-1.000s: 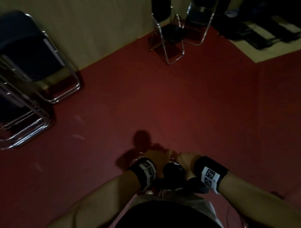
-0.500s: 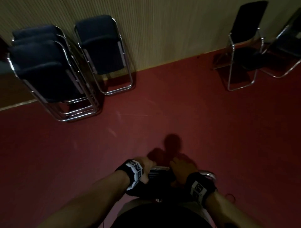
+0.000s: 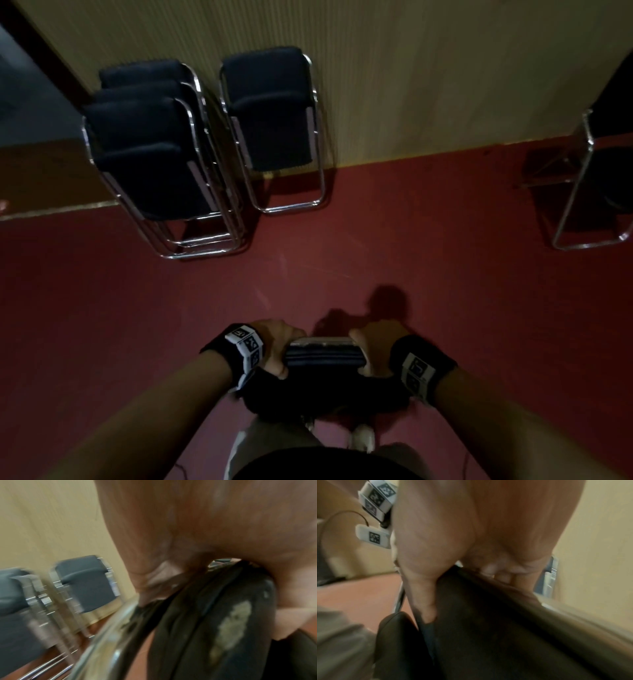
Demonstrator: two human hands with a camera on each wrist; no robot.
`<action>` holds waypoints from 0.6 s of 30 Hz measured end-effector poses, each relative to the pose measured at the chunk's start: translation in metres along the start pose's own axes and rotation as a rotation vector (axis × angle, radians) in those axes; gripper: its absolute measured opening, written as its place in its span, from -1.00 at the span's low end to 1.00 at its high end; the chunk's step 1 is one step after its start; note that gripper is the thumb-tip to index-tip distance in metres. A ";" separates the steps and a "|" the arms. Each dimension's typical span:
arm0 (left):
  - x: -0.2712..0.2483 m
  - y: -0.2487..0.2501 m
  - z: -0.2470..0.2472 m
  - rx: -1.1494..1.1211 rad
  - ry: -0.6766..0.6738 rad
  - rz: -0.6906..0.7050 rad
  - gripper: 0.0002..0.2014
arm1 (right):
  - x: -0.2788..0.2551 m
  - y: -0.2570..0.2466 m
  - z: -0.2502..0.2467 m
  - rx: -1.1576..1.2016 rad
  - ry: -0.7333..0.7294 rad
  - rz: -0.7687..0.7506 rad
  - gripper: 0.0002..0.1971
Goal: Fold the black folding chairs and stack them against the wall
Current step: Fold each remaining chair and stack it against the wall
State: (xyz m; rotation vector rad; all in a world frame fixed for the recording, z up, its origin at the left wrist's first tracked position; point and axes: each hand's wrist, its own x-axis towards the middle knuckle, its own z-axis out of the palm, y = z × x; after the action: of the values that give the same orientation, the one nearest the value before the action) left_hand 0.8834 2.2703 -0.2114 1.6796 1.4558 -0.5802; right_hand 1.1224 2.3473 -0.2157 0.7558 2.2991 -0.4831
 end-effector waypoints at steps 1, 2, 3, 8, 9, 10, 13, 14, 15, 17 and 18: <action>0.001 -0.025 -0.012 -0.032 0.035 -0.013 -0.46 | 0.026 -0.002 -0.028 -0.058 -0.011 -0.040 -0.46; 0.002 -0.024 -0.015 -0.036 0.024 -0.011 -0.46 | 0.025 -0.002 -0.036 -0.055 -0.048 -0.031 -0.48; 0.005 -0.051 -0.030 -0.061 0.043 -0.032 -0.45 | 0.053 -0.007 -0.064 -0.107 -0.056 -0.051 -0.51; 0.020 -0.130 -0.095 -0.106 0.126 -0.011 -0.43 | 0.134 -0.009 -0.157 -0.184 -0.064 -0.058 -0.51; 0.022 -0.156 -0.114 -0.116 0.140 -0.022 -0.43 | 0.157 -0.012 -0.183 -0.173 -0.067 -0.064 -0.49; 0.025 -0.182 -0.131 -0.118 0.179 -0.025 -0.42 | 0.182 -0.012 -0.207 -0.171 -0.061 -0.075 -0.48; 0.033 -0.222 -0.185 -0.070 0.270 -0.004 -0.33 | 0.217 -0.005 -0.261 -0.149 -0.049 -0.025 -0.48; 0.030 -0.223 -0.197 -0.062 0.294 0.003 -0.34 | 0.218 -0.004 -0.271 -0.170 -0.050 -0.002 -0.48; 0.035 -0.237 -0.221 -0.028 0.300 -0.001 -0.39 | 0.232 -0.001 -0.291 -0.185 -0.040 0.016 -0.48; 0.038 -0.252 -0.248 0.004 0.302 -0.008 -0.46 | 0.248 0.003 -0.311 -0.182 -0.024 0.036 -0.50; 0.046 -0.262 -0.267 0.037 0.303 -0.016 -0.48 | 0.261 0.012 -0.324 -0.181 -0.006 0.036 -0.51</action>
State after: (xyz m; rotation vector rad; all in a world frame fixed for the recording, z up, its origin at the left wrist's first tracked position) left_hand 0.5980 2.5132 -0.1719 1.8469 1.6808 -0.3737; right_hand 0.8154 2.6244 -0.1658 0.7037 2.2825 -0.2557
